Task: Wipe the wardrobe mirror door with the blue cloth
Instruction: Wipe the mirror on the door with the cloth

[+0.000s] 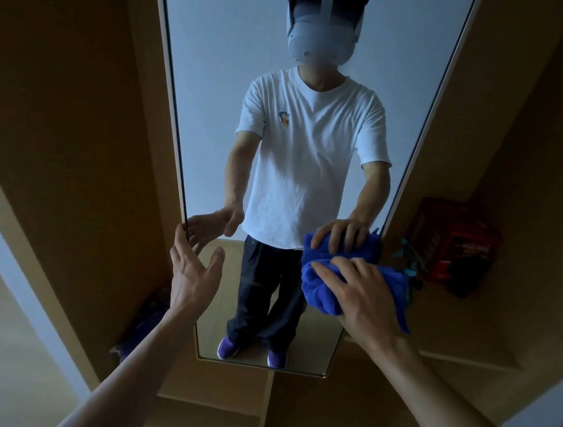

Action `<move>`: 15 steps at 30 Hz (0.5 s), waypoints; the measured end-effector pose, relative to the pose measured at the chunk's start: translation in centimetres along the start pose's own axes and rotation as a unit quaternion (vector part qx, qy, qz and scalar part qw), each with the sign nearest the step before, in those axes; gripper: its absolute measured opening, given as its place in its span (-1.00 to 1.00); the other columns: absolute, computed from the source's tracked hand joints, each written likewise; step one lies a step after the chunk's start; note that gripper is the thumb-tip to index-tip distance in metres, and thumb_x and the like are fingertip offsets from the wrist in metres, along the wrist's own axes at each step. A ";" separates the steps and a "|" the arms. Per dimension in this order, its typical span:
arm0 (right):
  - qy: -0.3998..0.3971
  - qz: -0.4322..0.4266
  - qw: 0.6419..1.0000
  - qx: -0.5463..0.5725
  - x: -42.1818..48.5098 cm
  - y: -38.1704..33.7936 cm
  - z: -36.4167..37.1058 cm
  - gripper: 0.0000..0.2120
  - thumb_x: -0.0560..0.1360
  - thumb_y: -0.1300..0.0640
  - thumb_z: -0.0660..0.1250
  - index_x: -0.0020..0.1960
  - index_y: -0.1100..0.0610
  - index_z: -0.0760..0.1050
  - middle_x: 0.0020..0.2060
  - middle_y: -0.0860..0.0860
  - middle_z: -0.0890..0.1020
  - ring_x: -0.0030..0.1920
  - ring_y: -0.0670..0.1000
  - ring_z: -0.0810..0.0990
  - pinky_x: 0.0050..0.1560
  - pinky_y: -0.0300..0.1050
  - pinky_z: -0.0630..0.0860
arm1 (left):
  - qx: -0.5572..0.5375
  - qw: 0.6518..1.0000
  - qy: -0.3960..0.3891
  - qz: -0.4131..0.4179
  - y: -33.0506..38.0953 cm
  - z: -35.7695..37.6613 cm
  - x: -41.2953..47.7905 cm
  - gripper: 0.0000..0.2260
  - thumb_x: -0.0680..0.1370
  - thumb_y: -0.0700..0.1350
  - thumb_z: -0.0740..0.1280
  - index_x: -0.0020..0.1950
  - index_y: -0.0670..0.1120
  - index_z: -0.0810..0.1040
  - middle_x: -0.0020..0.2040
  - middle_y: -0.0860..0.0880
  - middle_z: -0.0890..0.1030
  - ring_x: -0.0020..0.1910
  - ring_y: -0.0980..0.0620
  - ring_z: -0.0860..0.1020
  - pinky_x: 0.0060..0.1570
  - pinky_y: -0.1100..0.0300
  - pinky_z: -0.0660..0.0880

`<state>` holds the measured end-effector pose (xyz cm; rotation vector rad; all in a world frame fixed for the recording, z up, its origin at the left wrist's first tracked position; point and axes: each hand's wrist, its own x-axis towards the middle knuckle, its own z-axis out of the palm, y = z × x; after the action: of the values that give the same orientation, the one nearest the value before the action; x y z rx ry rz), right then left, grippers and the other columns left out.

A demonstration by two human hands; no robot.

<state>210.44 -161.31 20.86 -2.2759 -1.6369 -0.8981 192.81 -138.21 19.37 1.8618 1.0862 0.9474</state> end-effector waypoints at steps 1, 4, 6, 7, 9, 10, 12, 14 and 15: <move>0.006 0.006 1.000 0.005 0.2 0.0 -0.3 -0.43 0.42 0.22 0.47 0.41 0.04 0.48 0.16 0.06 0.57 0.03 0.14 0.53 0.04 0.07 0.51 | -0.001 1.000 -0.001 0.001 0.0 0.0 -0.1 -0.26 0.65 0.11 0.27 0.67 0.07 -0.13 0.64 -0.11 0.09 0.45 -0.25 0.39 -0.04 -0.03 0.44; 0.044 0.032 0.998 0.019 1.1 0.4 -1.7 -0.47 0.46 0.22 0.43 0.41 0.06 0.49 0.14 0.08 0.57 0.00 0.15 0.53 0.01 0.07 0.48 | -0.002 1.000 -0.005 0.003 -0.2 -0.2 -0.2 -0.26 0.65 0.09 0.28 0.67 0.08 -0.13 0.65 -0.11 0.09 0.47 -0.24 0.37 -0.03 -0.04 0.44; 0.074 0.046 0.996 0.020 1.9 0.9 -2.9 -0.48 0.46 0.23 0.40 0.42 0.06 0.48 0.14 0.09 0.57 0.01 0.17 0.52 0.01 0.10 0.47 | -0.006 1.000 -0.007 0.008 -0.2 -0.3 -0.2 -0.25 0.65 0.08 0.29 0.67 0.09 -0.13 0.65 -0.11 0.09 0.48 -0.24 0.35 -0.01 -0.04 0.44; 0.088 0.054 0.994 0.022 2.4 1.1 -3.6 -0.48 0.47 0.23 0.37 0.42 0.06 0.47 0.14 0.09 0.57 0.02 0.17 0.52 0.02 0.11 0.48 | -0.008 1.000 -0.008 0.010 -0.3 -0.3 -0.2 -0.25 0.65 0.07 0.30 0.67 0.09 -0.13 0.65 -0.11 0.09 0.49 -0.23 0.35 0.00 -0.04 0.44; 0.119 0.079 0.989 0.039 3.4 1.3 -4.8 -0.48 0.47 0.21 0.26 0.43 0.05 0.45 0.14 0.07 0.56 0.04 0.16 0.51 0.03 0.11 0.49 | -0.011 1.000 -0.008 0.012 -0.3 -0.3 -0.1 -0.25 0.64 0.06 0.30 0.67 0.09 -0.13 0.65 -0.11 0.09 0.49 -0.23 0.34 0.01 -0.04 0.45; 0.137 0.100 0.984 0.056 3.7 1.4 -5.1 -0.48 0.46 0.20 0.20 0.42 0.05 0.45 0.13 0.06 0.56 0.05 0.15 0.51 0.02 0.10 0.50 | -0.009 1.000 -0.008 0.013 -0.4 -0.3 -0.1 -0.25 0.64 0.06 0.30 0.67 0.10 -0.13 0.65 -0.11 0.08 0.49 -0.23 0.34 0.00 -0.04 0.44; 0.172 0.154 0.968 0.099 4.0 1.5 -5.1 -0.47 0.44 0.25 0.24 0.41 0.05 0.44 0.12 0.03 0.56 0.09 0.13 0.51 0.02 0.08 0.52 | -0.007 1.000 -0.007 0.014 -0.5 -0.4 -0.1 -0.26 0.64 0.07 0.30 0.66 0.11 -0.12 0.66 -0.10 0.07 0.49 -0.22 0.35 -0.02 -0.02 0.43; 0.195 0.207 0.949 0.134 3.6 1.5 -4.2 -0.44 0.42 0.31 0.37 0.39 0.04 0.42 0.13 0.01 0.55 0.14 0.09 0.51 0.06 0.06 0.54 | -0.007 1.000 -0.007 0.016 -0.6 -0.5 -0.1 -0.26 0.64 0.07 0.30 0.66 0.12 -0.12 0.65 -0.10 0.08 0.50 -0.21 0.35 -0.02 -0.01 0.43; 0.206 0.224 0.941 0.147 3.1 1.5 -3.7 -0.45 0.42 0.30 0.38 0.38 0.06 0.41 0.14 0.02 0.54 0.16 0.08 0.52 0.08 0.03 0.54 | -0.005 1.000 -0.007 0.019 -0.7 -0.5 0.0 -0.25 0.64 0.06 0.30 0.66 0.12 -0.12 0.65 -0.10 0.09 0.50 -0.20 0.35 -0.02 0.00 0.43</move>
<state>211.13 -161.18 25.85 -1.9622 -0.9486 -0.8667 192.14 -137.90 18.95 1.8845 1.0379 0.9584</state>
